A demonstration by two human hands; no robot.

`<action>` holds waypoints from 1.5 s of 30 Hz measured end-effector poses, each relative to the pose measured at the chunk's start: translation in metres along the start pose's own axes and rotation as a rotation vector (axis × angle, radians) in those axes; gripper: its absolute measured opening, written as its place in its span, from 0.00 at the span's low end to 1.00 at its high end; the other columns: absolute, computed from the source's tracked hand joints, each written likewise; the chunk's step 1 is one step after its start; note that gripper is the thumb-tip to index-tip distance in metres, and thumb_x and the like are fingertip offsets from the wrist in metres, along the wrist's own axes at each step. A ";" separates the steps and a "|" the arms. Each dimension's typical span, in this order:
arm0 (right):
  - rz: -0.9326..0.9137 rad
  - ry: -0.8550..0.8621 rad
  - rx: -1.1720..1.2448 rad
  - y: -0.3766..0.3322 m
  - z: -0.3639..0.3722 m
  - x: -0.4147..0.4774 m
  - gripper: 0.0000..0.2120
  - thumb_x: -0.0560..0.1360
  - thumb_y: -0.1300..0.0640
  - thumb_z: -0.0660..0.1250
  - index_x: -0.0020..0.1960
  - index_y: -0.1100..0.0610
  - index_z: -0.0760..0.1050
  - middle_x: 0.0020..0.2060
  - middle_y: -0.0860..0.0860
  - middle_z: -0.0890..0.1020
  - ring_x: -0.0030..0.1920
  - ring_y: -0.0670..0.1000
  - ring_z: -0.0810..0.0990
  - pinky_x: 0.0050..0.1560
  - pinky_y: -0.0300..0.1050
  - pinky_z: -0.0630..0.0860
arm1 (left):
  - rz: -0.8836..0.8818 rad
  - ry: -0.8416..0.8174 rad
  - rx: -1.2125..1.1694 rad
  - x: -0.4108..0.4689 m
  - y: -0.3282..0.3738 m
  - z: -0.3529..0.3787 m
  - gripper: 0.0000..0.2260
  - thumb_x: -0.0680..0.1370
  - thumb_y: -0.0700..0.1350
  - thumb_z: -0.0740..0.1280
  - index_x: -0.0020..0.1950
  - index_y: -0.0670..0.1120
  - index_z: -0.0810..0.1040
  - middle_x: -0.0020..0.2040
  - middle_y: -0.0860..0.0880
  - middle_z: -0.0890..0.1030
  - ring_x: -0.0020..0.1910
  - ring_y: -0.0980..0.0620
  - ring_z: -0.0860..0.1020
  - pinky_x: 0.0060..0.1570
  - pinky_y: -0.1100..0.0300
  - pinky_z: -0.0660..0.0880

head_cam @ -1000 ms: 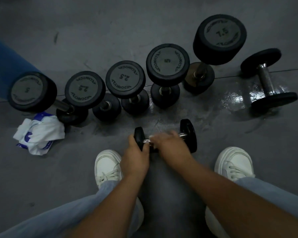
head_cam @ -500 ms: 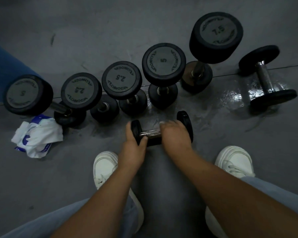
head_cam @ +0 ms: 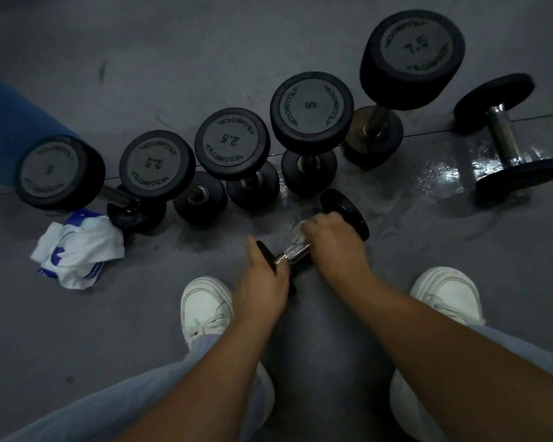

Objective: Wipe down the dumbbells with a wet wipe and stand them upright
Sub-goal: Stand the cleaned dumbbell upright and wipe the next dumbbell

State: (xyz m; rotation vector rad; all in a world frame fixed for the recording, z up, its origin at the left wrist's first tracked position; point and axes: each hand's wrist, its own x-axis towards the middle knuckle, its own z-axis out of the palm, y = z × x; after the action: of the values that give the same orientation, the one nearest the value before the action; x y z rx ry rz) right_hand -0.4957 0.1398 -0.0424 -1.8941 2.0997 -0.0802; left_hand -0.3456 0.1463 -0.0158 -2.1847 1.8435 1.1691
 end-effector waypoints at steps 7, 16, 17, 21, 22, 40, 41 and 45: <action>-0.141 -0.075 0.087 -0.011 0.020 -0.032 0.26 0.73 0.62 0.59 0.71 0.56 0.68 0.68 0.52 0.72 0.53 0.58 0.76 0.49 0.52 0.78 | 0.054 -0.115 -0.102 0.002 -0.004 0.002 0.46 0.75 0.46 0.71 0.80 0.50 0.39 0.65 0.43 0.77 0.60 0.43 0.78 0.50 0.60 0.71; 0.033 -0.128 0.126 -0.004 0.012 -0.019 0.29 0.78 0.64 0.57 0.75 0.47 0.57 0.76 0.45 0.59 0.57 0.58 0.77 0.52 0.52 0.78 | 0.050 -0.177 -0.023 0.033 -0.007 -0.015 0.44 0.73 0.48 0.71 0.79 0.52 0.45 0.63 0.43 0.78 0.59 0.42 0.78 0.60 0.51 0.75; 0.003 -0.141 0.128 -0.006 0.011 -0.020 0.27 0.78 0.63 0.57 0.75 0.48 0.59 0.75 0.46 0.60 0.59 0.58 0.77 0.52 0.52 0.78 | 0.060 -0.199 0.016 0.038 -0.008 -0.021 0.44 0.72 0.49 0.71 0.79 0.52 0.46 0.63 0.42 0.78 0.58 0.42 0.78 0.60 0.51 0.75; -0.089 -0.239 0.192 -0.017 0.015 -0.039 0.27 0.79 0.59 0.57 0.76 0.51 0.57 0.75 0.47 0.61 0.62 0.56 0.76 0.54 0.52 0.77 | 0.070 -0.092 0.133 0.033 -0.010 -0.031 0.40 0.74 0.53 0.70 0.79 0.52 0.50 0.59 0.41 0.80 0.56 0.40 0.79 0.53 0.52 0.75; 0.011 -0.191 0.184 -0.018 0.018 -0.041 0.28 0.79 0.60 0.57 0.77 0.52 0.56 0.76 0.48 0.60 0.60 0.56 0.78 0.51 0.52 0.77 | 0.072 0.009 0.146 0.026 -0.010 -0.028 0.37 0.75 0.55 0.69 0.78 0.52 0.52 0.58 0.41 0.81 0.56 0.39 0.79 0.51 0.52 0.73; 0.237 0.162 0.317 -0.020 0.005 -0.014 0.07 0.71 0.67 0.63 0.48 0.61 0.75 0.55 0.60 0.77 0.53 0.61 0.75 0.50 0.52 0.75 | 0.097 -0.037 0.028 0.019 -0.009 -0.009 0.43 0.73 0.40 0.66 0.79 0.57 0.42 0.61 0.41 0.79 0.55 0.38 0.79 0.50 0.54 0.73; 0.258 0.148 0.347 -0.021 0.008 -0.016 0.08 0.71 0.68 0.62 0.47 0.61 0.75 0.56 0.59 0.77 0.53 0.60 0.76 0.50 0.51 0.75 | 0.092 -0.032 0.031 0.020 -0.009 -0.009 0.43 0.73 0.40 0.66 0.79 0.57 0.42 0.61 0.41 0.79 0.55 0.38 0.79 0.49 0.54 0.73; -0.070 0.044 0.388 -0.041 0.007 -0.026 0.13 0.69 0.65 0.62 0.53 0.58 0.75 0.53 0.57 0.79 0.50 0.61 0.78 0.48 0.51 0.75 | 0.097 -0.038 0.015 0.022 -0.009 -0.009 0.41 0.74 0.42 0.67 0.78 0.57 0.44 0.58 0.41 0.80 0.54 0.38 0.80 0.46 0.55 0.71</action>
State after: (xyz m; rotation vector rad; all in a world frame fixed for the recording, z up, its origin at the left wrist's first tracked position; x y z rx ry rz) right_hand -0.4529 0.1610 -0.0340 -1.7391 1.8762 -0.5101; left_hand -0.3327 0.1264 -0.0254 -2.0715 1.9564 1.2008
